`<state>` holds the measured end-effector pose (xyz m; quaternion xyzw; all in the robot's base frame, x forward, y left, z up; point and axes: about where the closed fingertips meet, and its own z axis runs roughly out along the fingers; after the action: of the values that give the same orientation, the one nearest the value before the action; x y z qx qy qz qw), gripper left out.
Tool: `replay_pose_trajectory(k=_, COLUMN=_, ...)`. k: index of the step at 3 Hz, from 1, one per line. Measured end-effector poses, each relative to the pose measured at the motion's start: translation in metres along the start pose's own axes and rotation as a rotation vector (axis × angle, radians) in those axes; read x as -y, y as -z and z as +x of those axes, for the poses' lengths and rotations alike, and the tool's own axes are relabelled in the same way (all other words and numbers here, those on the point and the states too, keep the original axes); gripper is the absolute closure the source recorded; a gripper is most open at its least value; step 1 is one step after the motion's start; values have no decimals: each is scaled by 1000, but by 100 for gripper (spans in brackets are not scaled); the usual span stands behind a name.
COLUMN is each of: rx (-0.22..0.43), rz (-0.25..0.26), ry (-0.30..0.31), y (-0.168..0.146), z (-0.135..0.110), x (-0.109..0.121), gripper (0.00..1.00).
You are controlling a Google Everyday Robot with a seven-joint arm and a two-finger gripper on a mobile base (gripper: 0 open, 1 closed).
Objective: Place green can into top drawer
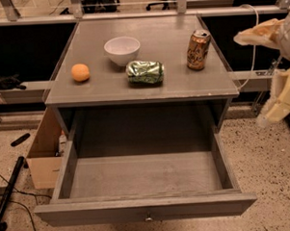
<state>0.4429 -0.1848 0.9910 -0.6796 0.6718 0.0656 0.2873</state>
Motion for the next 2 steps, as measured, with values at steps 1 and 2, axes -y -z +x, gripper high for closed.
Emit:
replay_pose_trajectory(k=1, rx=165, rz=-34, ry=55, y=-21, z=-23, x=14, gripper=0)
replay_pose_trajectory(k=2, rx=221, rz=-52, ry=82, y=-44, z=-48, x=28, gripper=0)
